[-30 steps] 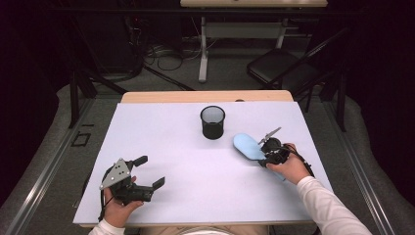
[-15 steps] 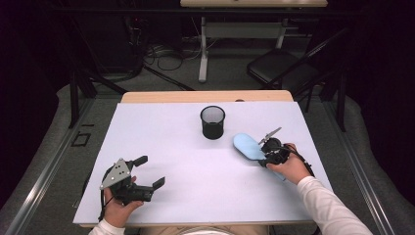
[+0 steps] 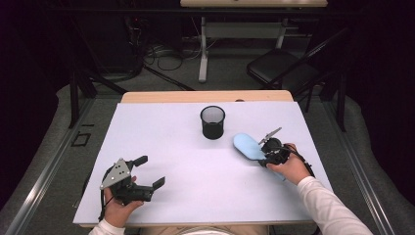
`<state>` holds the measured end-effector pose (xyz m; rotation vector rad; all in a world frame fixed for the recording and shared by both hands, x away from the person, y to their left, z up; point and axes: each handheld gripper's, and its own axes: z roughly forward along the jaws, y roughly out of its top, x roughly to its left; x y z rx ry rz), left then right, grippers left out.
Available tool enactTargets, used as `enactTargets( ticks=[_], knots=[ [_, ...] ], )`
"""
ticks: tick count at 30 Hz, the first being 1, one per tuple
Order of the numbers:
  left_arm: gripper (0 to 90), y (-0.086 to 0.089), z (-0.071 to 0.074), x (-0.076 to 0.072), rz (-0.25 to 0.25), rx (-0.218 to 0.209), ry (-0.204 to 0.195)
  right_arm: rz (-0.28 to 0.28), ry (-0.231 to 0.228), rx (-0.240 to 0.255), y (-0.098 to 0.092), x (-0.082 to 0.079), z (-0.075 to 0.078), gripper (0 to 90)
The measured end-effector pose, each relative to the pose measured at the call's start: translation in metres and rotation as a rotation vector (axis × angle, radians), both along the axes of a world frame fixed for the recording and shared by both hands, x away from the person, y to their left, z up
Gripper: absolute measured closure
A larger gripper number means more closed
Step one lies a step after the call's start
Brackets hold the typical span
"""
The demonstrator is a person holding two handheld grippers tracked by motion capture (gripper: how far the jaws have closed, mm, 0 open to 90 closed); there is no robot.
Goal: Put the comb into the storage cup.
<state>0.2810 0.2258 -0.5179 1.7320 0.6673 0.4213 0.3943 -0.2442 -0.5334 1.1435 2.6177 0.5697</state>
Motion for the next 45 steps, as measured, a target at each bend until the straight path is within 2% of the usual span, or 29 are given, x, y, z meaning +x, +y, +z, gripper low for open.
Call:
enactTargets(
  ticks=[2,6,7,8,12,14,15,19,21,23,27,28,33,35,37,38,41,42,45],
  knots=[
    [1.7,0.0,0.0,0.0,0.001,0.0,0.0,0.001,-0.002,0.0,0.0,0.0,0.0,69.6],
    [1.7,0.0,0.0,0.0,0.002,-0.002,0.0,0.007,0.024,-0.033,-0.001,0.0,0.004,69.6],
    [1.8,0.0,0.0,0.0,0.002,-0.002,-0.001,0.003,-0.007,0.008,0.0,0.0,0.0,69.6],
    [1.7,0.0,0.0,0.0,0.004,0.001,0.0,0.003,0.003,0.0,-0.001,-0.001,0.001,69.7],
    [1.8,0.0,0.0,0.0,0.002,-0.001,0.0,0.009,-0.006,0.005,-0.001,-0.001,0.001,69.7],
    [1.7,0.0,0.0,0.0,0.004,0.002,0.0,0.012,0.003,-0.017,-0.001,-0.001,0.003,69.7],
    [1.8,0.0,0.0,0.0,0.004,0.001,0.0,0.01,-0.022,0.008,0.0,-0.002,0.001,69.7],
    [1.7,0.0,0.0,0.0,0.003,0.002,0.0,0.009,-0.025,0.014,0.0,-0.002,0.001,69.7],
    [1.7,0.0,0.0,0.0,0.004,0.002,0.0,0.011,-0.014,0.0,0.0,-0.002,0.003,69.7],
    [1.7,0.0,0.0,0.0,0.004,0.002,0.0,0.005,-0.029,0.02,0.0,-0.003,0.001,69.7],
    [1.8,0.0,0.0,0.0,0.004,0.002,0.0,0.006,-0.042,0.025,0.0,-0.003,0.001,69.7],
    [1.7,0.0,0.0,0.0,0.004,0.003,-0.001,0.008,-0.032,0.015,-0.001,-0.003,0.002,69.7],
    [1.8,0.0,0.0,0.0,0.003,0.0,-0.002,0.01,-0.051,0.034,-0.001,-0.004,0.002,69.7],
    [1.8,0.0,0.0,0.0,0.003,0.0,-0.002,0.008,-0.041,0.027,-0.001,-0.004,0.004,69.7],
    [1.7,0.0,0.0,0.0,0.001,-0.003,-0.002,0.002,-0.061,0.048,-0.001,-0.005,0.004,69.7],
    [1.7,0.0,0.0,0.0,0.0,-0.003,-0.002,0.002,-0.049,0.039,-0.002,-0.005,0.006,69.7],
    [1.8,0.0,0.0,0.0,0.001,-0.003,-0.002,-0.001,-0.07,0.056,-0.003,-0.006,0.007,69.7],
    [1.8,0.0,0.0,0.0,0.003,-0.001,-0.002,-0.002,-0.059,0.046,-0.003,-0.007,0.009,69.7],
    [1.7,0.0,0.0,0.0,0.0,-0.002,-0.002,-0.002,-0.068,0.058,-0.005,-0.008,0.012,69.7]
  ],
)
